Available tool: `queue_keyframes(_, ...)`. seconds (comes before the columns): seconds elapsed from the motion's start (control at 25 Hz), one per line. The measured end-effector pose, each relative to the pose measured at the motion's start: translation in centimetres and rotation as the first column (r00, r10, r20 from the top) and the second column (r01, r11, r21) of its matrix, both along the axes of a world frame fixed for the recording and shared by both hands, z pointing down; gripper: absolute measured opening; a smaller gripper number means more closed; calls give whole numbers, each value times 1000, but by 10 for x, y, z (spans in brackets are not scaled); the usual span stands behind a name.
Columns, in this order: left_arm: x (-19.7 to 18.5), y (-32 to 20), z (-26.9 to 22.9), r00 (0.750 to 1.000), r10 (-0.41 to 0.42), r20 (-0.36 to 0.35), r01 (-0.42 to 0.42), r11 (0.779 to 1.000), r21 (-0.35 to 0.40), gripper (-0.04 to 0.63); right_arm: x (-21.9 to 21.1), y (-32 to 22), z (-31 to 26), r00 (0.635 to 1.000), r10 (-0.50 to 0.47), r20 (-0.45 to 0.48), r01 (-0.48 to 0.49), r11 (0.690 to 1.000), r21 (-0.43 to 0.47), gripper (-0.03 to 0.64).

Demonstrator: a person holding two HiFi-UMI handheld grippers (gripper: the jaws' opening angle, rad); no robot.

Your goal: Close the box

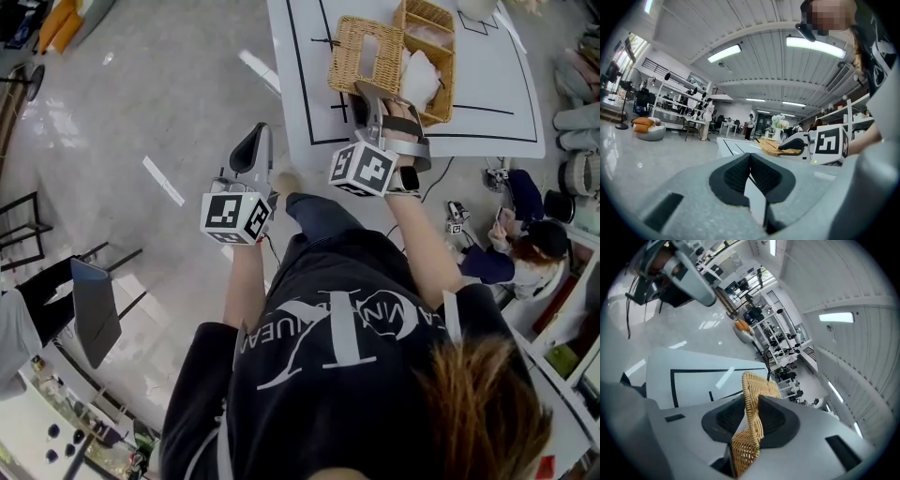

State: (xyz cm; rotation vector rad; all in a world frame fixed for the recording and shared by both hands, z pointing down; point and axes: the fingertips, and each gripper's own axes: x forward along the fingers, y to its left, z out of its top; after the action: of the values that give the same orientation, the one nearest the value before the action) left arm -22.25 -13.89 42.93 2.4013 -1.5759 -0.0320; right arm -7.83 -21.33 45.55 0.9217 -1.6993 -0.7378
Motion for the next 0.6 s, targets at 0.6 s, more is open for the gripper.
queue_keyframes(0.6, 35, 8, -16, 999, 20, 29, -21, 1000, 20, 8, 24, 5, -59, 851, 77, 520, -70, 997, -32, 74)
